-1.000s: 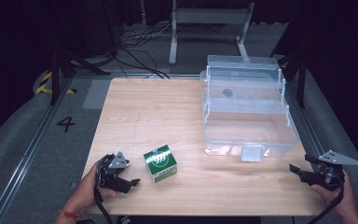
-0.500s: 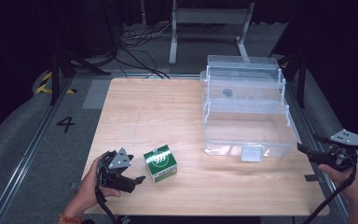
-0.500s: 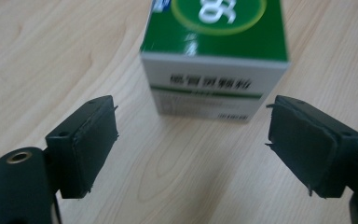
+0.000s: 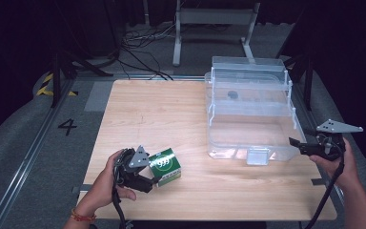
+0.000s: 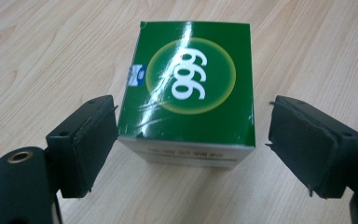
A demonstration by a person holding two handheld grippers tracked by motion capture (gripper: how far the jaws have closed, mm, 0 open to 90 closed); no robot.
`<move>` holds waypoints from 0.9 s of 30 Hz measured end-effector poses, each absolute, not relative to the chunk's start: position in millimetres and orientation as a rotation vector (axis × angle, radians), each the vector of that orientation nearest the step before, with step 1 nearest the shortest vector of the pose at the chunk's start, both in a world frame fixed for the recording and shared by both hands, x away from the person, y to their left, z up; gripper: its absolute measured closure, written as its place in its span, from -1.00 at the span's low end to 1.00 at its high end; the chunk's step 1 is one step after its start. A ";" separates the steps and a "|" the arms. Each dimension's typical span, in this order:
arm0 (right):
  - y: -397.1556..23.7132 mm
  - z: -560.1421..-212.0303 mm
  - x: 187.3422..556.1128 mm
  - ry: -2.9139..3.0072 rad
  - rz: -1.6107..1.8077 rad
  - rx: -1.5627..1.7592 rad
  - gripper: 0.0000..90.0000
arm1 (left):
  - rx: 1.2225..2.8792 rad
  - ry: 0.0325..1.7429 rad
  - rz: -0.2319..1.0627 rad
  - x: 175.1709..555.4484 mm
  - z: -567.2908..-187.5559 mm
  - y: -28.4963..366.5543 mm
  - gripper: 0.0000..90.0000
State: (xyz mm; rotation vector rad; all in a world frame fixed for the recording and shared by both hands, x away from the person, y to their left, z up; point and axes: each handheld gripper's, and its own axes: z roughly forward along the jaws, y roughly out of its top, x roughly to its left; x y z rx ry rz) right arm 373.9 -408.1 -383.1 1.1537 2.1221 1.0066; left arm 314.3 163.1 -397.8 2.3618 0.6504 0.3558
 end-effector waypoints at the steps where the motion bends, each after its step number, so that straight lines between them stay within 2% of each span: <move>1: -406.9 -383.7 375.8 2.127 1.007 1.156 -0.39 | 2.372 0.650 0.358 315.8 -396.0 161.1 -0.64; 5: -403.3 -388.0 384.0 2.147 0.961 1.180 -0.38 | 2.417 0.639 0.369 324.6 -392.4 151.6 -0.64; 17: -397.6 -396.8 396.9 2.173 0.937 1.226 -0.32 | 2.541 0.599 0.291 343.4 -399.3 128.9 -0.66; 27: -405.8 -385.5 386.5 2.088 0.950 1.213 -0.34 | 2.616 0.535 0.267 354.0 -387.0 118.9 -0.65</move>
